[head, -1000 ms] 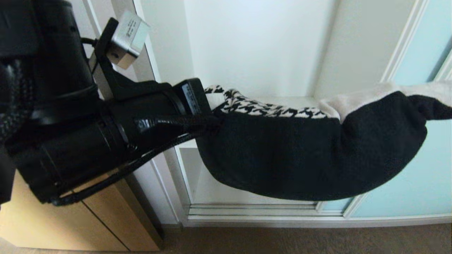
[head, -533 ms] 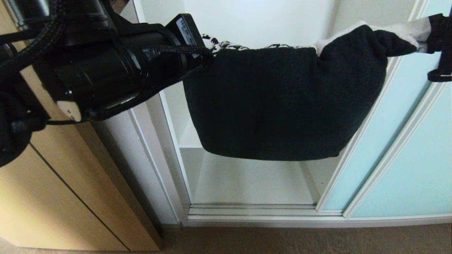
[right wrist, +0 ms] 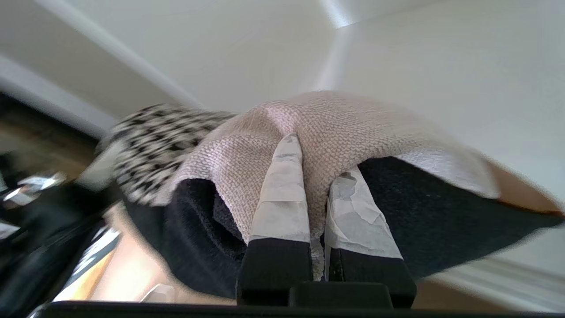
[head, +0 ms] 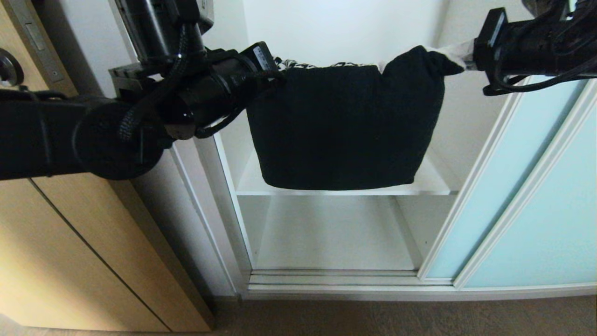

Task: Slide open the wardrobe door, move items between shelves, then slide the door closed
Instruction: Place the pillow on the higher shelf

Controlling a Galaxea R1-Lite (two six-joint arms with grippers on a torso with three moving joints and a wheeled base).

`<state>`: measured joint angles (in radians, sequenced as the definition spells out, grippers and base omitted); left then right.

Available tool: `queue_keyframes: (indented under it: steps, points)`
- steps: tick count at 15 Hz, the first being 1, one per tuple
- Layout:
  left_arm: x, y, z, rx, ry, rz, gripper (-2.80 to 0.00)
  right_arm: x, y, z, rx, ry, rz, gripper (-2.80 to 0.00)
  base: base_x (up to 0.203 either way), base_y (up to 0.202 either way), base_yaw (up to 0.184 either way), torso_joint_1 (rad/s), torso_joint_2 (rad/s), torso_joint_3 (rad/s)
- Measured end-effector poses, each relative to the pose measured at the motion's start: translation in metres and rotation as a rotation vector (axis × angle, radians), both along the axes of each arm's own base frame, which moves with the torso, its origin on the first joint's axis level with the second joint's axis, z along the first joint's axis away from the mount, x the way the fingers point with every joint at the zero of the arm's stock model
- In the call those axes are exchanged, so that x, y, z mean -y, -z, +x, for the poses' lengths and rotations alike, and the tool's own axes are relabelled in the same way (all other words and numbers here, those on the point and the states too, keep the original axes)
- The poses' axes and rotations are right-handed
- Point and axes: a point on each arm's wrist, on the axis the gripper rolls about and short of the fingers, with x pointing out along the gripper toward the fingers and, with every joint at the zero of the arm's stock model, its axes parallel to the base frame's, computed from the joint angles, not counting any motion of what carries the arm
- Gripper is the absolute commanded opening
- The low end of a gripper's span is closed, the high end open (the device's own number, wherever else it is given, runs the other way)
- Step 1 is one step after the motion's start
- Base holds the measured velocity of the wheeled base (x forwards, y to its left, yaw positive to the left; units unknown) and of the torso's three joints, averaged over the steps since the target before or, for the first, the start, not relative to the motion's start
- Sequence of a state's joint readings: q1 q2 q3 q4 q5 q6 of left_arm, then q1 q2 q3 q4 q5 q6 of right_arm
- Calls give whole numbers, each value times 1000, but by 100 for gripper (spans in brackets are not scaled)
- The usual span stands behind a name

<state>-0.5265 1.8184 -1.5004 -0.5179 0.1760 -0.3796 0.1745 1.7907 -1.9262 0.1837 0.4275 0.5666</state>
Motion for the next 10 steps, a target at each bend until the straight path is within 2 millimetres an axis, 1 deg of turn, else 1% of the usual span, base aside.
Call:
queue_keyframes:
  steps: [2, 4, 7, 8, 10]
  points:
    - [1, 11, 20, 30, -27, 0, -280, -4, 16, 29, 23, 34, -3, -280, 0, 0, 0, 0, 0, 0]
    - [2, 18, 37, 43, -47, 0, -280, -7, 29, 51, 57, 43, -14, -280, 0, 0, 0, 0, 0, 0]
    - [5, 27, 58, 42, -66, 7, -280, -8, 43, 71, 99, 47, -29, -280, 0, 0, 0, 0, 0, 0]
    - [7, 32, 64, 35, -67, 12, -280, -7, 47, 76, 97, 51, -31, -280, 0, 0, 0, 0, 0, 0]
    - [12, 49, 76, 11, -70, 29, -280, -2, 59, 87, 72, 66, -37, -280, 0, 0, 0, 0, 0, 0]
